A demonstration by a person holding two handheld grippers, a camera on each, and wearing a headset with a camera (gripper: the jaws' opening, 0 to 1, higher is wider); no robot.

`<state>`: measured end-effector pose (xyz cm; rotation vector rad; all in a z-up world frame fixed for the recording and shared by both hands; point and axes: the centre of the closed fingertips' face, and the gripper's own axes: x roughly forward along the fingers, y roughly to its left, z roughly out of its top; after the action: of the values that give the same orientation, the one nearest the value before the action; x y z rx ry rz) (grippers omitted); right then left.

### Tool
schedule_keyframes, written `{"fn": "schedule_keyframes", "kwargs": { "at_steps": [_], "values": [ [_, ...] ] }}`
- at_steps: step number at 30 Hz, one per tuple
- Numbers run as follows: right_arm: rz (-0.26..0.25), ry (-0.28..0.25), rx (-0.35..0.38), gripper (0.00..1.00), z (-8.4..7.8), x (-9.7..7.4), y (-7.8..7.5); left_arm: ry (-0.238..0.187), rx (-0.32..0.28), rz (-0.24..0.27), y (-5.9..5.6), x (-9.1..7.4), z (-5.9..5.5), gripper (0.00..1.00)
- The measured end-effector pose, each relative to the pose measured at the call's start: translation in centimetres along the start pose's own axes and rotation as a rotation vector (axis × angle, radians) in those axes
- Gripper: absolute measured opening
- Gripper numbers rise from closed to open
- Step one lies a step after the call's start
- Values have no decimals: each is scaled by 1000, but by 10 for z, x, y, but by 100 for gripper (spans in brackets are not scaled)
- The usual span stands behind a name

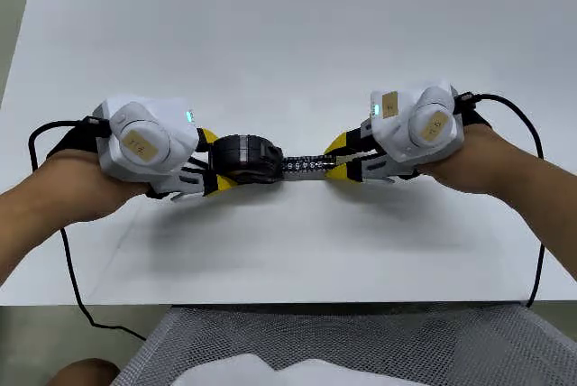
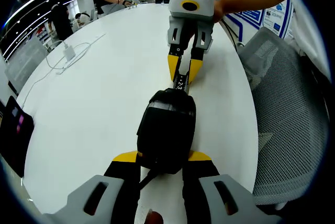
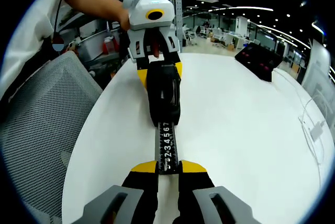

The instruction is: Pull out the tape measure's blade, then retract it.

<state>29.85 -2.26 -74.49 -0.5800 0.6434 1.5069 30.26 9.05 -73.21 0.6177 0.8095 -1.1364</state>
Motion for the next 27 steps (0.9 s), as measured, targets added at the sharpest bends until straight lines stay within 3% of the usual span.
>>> {"fn": "schedule_keyframes", "kwargs": {
  "at_steps": [27],
  "values": [
    [-12, 28, 3, 10, -17, -14, -2, 0, -3, 4, 0, 0, 1, 26]
  ]
}}
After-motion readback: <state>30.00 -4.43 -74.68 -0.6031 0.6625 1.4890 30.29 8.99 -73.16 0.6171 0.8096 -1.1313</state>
